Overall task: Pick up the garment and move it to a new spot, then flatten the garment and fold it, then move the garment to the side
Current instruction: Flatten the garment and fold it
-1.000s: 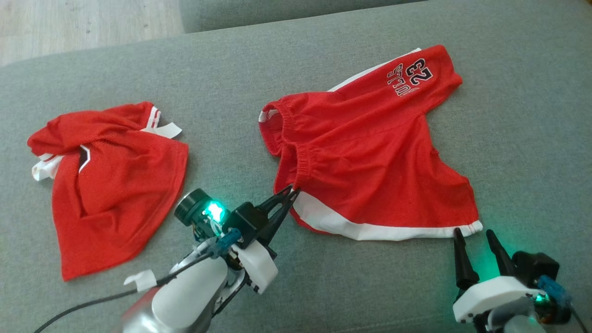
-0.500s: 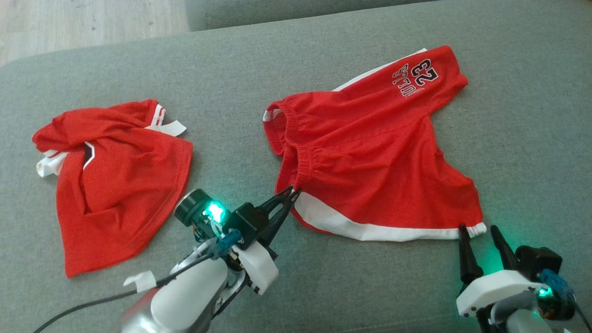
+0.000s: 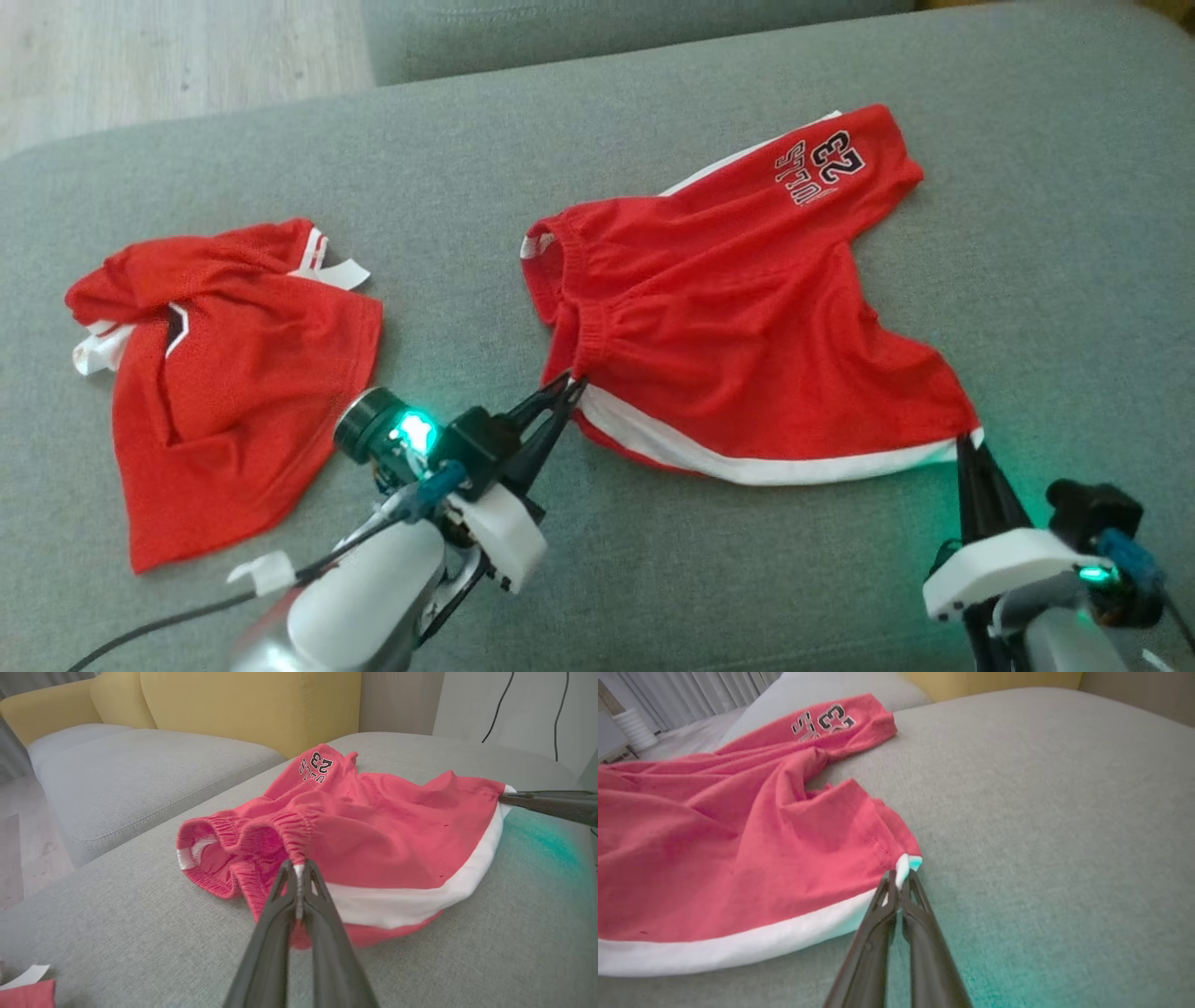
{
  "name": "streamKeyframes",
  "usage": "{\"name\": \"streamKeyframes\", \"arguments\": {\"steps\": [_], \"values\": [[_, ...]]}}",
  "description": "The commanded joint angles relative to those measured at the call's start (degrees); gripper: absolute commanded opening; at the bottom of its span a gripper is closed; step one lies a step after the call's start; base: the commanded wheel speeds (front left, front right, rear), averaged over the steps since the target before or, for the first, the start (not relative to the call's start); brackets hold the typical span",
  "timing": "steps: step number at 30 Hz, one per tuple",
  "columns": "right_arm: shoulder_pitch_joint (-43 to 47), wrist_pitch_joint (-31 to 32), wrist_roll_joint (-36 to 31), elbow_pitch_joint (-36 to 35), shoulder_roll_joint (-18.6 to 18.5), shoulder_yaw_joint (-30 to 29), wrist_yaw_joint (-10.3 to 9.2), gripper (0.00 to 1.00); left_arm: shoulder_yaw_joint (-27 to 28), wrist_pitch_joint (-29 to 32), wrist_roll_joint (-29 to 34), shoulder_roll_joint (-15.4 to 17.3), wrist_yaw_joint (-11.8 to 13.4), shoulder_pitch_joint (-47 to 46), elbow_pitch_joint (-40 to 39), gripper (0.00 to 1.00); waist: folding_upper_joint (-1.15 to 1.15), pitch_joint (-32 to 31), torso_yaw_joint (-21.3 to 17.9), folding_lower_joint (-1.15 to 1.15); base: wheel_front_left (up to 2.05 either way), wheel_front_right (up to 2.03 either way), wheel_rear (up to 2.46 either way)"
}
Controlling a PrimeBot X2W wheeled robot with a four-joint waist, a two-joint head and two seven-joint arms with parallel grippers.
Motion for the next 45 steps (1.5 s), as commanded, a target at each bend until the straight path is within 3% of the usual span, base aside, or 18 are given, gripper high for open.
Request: {"name": "streamKeyframes", "arguments": {"steps": [1, 10, 17, 28, 38, 45], "values": [[-1.72, -0.81, 0.42, -2.31, -0.36, 1.06, -0.04, 0.0, 2.54, -0.67, -0.58, 1.7, 0.39, -1.31, -1.82, 0.0, 0.0, -0.44, -0.09, 0.0, 0.0, 0.0, 0.0], [-5.81, 2.44, 3.64, -13.5, -0.53, 0.52, -0.04, 0.0, 7.03, -0.12, -5.48, 3.44, -1.0, -4.31, -6.12, 0.0, 0.0, -2.73, 0.33, 0.0, 0.0, 0.0, 0.0], [-14.18, 9.33, 8.65, -21.0, -3.99, 0.57, -0.04, 0.0, 10.18, 3.13, -7.68, 5.28, -2.42, -11.48, -8.63, 0.0, 0.0, -4.85, 0.43, 0.0, 0.0, 0.0, 0.0], [-26.0, 14.06, 12.43, -24.13, -9.04, 4.03, -0.04, 0.0, 13.36, 6.46, -11.56, 5.57, -4.06, -20.03, -8.43, 0.0, 0.0, -7.92, -0.07, 0.0, 0.0, 0.0, 0.0], [-22.54, 19.23, 12.28, -28.13, -10.79, 4.92, -0.04, 0.0, 14.99, 10.62, -16.36, 6.88, -3.05, -17.17, -13.64, 0.0, 0.0, -7.97, 0.21, 0.0, 0.0, 0.0, 0.0], [-24.46, 22.1, 12.28, -28.83, -11.07, 5.33, -0.04, 0.0, 15.92, 14.73, -17.86, 8.44, -2.64, -19.39, -14.97, 0.0, 0.0, -2.52, -0.12, 0.0, 0.0, 0.0, 0.0]]}}
